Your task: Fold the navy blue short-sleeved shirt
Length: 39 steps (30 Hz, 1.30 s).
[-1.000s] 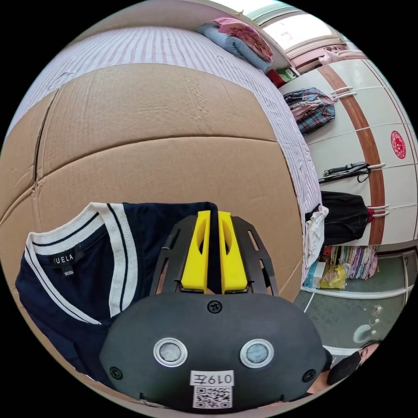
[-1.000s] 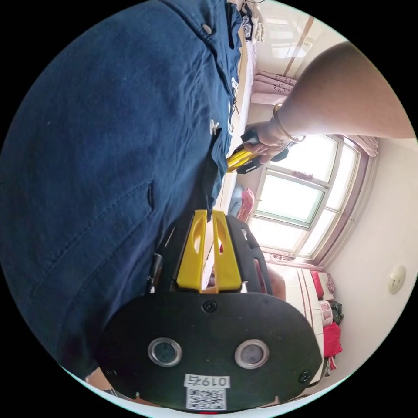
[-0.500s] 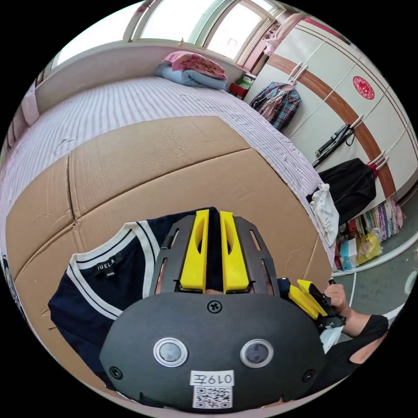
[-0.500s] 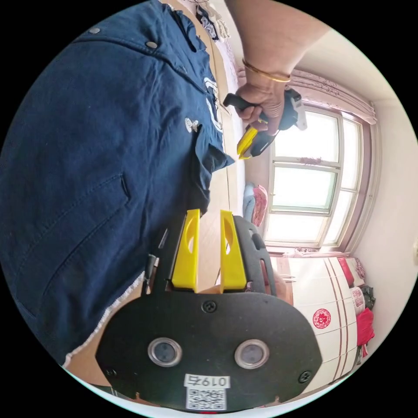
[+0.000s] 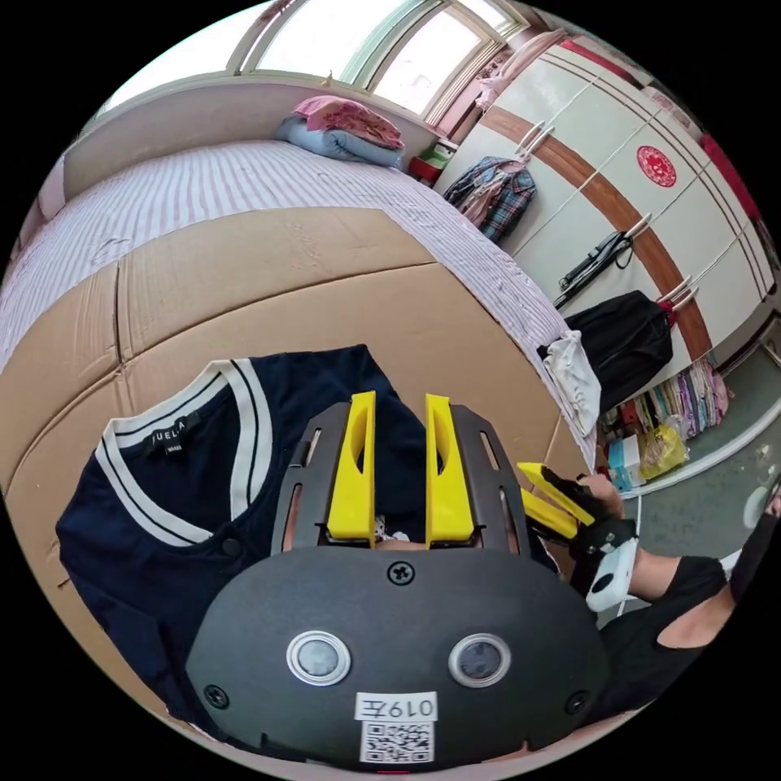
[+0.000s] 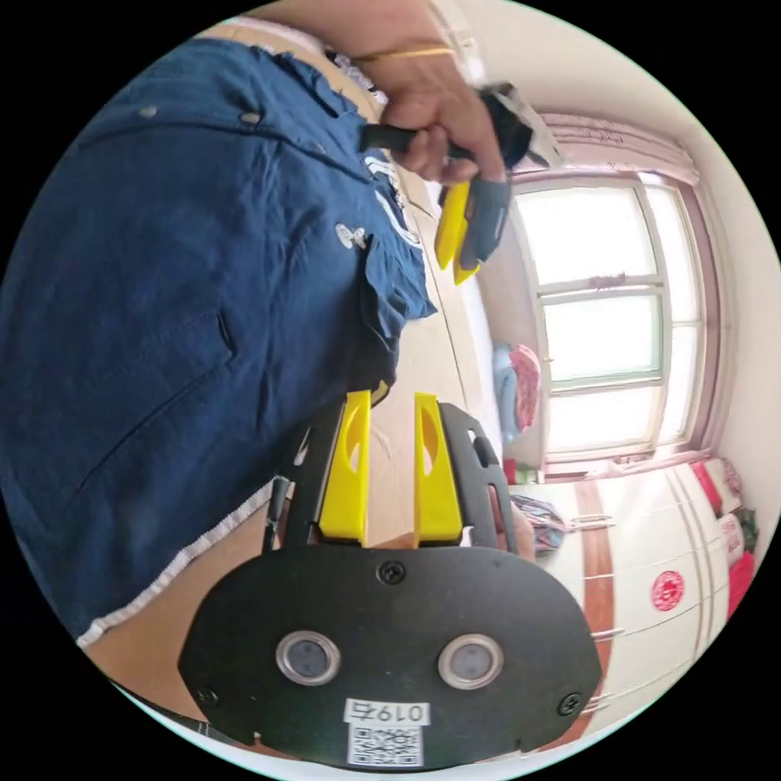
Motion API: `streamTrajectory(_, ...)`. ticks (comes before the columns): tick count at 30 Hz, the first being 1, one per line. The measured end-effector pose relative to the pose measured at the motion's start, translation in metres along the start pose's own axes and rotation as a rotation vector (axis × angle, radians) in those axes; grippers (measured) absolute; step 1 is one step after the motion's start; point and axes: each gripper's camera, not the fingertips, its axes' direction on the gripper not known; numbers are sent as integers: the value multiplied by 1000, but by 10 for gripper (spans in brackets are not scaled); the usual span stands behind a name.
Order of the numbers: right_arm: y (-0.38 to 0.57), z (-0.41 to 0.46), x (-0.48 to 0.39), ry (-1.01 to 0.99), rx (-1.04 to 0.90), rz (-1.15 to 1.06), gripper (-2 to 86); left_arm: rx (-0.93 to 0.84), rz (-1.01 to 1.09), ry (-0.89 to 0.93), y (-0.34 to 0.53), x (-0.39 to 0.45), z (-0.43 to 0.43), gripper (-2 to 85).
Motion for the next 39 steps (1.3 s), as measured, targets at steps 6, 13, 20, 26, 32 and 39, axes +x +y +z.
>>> streamTrajectory(6, 17, 19, 6, -89, 58, 88, 96, -94, 64, -152, 36, 33, 3, 88)
streamTrajectory(13, 12, 47, -13, -63, 47, 88, 77, -121, -253, 30, 37, -23, 2, 119)
streamTrajectory(20, -1, 52, -21, -46, 47, 93, 55, -157, -257, -43, 26, -2, 9, 88)
streamTrajectory(26, -23, 47, -37, 43, 17, -14, 21, -203, -218, -111, 12, 22, 18, 43)
streamTrajectory(32, -40, 33, -70, 273, 18, -217, 1, -204, -195, -187, -1, 37, 9, 20)
streamTrajectory(39, -62, 16, -65, 255, 23, -229, -1, -276, -194, -171, -17, 52, 23, 22)
